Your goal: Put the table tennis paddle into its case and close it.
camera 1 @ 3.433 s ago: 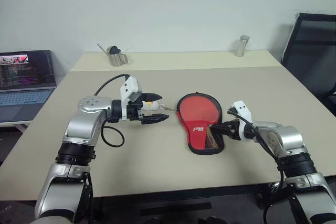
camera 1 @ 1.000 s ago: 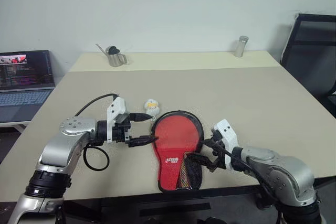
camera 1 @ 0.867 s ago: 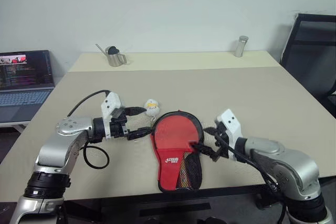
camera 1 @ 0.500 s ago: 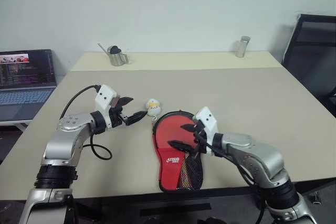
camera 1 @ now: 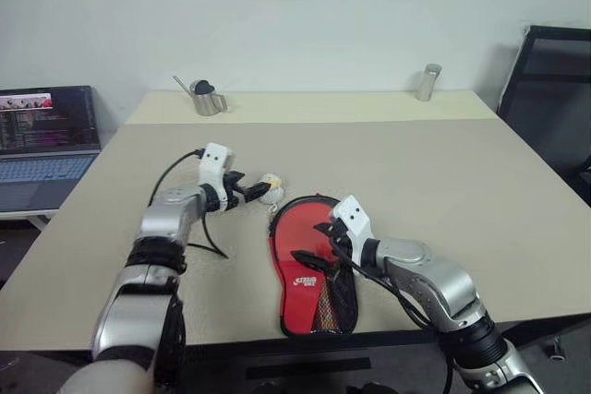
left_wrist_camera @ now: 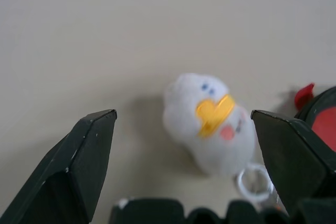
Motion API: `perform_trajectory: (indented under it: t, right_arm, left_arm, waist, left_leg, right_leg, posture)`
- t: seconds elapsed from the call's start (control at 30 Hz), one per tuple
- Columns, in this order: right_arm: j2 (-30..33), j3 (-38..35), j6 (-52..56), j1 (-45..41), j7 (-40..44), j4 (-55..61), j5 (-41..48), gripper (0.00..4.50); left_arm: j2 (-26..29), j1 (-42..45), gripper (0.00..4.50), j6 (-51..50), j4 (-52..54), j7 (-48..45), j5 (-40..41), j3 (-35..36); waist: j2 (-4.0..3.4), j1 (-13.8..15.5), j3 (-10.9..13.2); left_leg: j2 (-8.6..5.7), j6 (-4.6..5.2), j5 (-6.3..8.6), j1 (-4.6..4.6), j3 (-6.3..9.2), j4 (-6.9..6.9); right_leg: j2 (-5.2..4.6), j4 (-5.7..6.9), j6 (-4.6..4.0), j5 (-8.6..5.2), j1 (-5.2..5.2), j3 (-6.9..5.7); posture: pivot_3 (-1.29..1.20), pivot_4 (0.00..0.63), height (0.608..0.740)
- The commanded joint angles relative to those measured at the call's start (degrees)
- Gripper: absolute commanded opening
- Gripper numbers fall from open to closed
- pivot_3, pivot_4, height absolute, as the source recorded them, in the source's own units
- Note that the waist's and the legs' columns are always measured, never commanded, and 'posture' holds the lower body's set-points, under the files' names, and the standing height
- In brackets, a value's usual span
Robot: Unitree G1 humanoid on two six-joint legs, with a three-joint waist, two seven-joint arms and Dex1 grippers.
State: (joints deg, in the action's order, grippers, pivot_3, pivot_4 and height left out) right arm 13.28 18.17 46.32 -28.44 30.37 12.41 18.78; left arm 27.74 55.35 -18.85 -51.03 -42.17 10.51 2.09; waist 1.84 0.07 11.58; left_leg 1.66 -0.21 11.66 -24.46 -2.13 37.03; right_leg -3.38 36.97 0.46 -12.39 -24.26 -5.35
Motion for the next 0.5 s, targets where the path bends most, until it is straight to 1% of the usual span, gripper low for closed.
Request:
perform_trajectory:
  t: [0.03, 0.2, 0.4, 0.5]
  right_arm:
    - [-0.52, 0.21, -1.90, -1.09, 0.46, -0.05, -0.89, 4.46]
    - [-1.37, 0.13, -2.31, -1.35, 0.45, -0.76, -1.68, 4.46]
    - [-2.20, -0.23, -1.33, -0.82, -0.66, -1.08, -2.37, 4.46]
    - [-2.69, -0.81, -2.06, -0.89, -2.26, -1.81, -3.46, 4.50]
  left_arm:
    - [-1.68, 5.23, 4.50, 4.32, -9.63, -1.19, -2.72, -0.84]
    - [-3.43, 7.55, 4.50, 6.21, -17.64, -2.28, -6.26, -2.09]
    - [-4.64, 7.93, 4.50, 8.53, -21.02, -1.42, -9.43, -2.48]
    - [-4.85, 7.98, 3.92, 9.16, -21.33, -0.75, -9.49, -1.50]
  waist:
    - [0.00, -0.04, 0.00]
    - [0.01, -0.24, 0.00]
    - [0.03, -0.17, -0.02]
    - [0.04, -0.17, -0.02]
  left_leg:
    - [0.00, 0.00, 0.00, 0.00, -0.01, 0.00]
    - [0.01, 0.00, 0.00, 0.00, -0.05, -0.02]
    - [0.04, 0.00, 0.00, 0.02, 0.00, 0.01]
    - [0.06, 0.00, 0.00, 0.02, 0.01, 0.02]
  right_leg:
    - [0.00, 0.01, 0.00, 0.00, -0.01, 0.00]
    - [0.04, 0.03, 0.00, 0.00, -0.04, 0.01]
    - [0.08, 0.08, -0.01, 0.00, -0.02, 0.00]
    - [0.07, 0.09, -0.01, 0.00, -0.01, 0.01]
  posture:
    - [0.00, 0.150, 0.740]
    - [0.00, 0.150, 0.740]
    - [0.00, 0.150, 0.740]
    - [0.00, 0.150, 0.740]
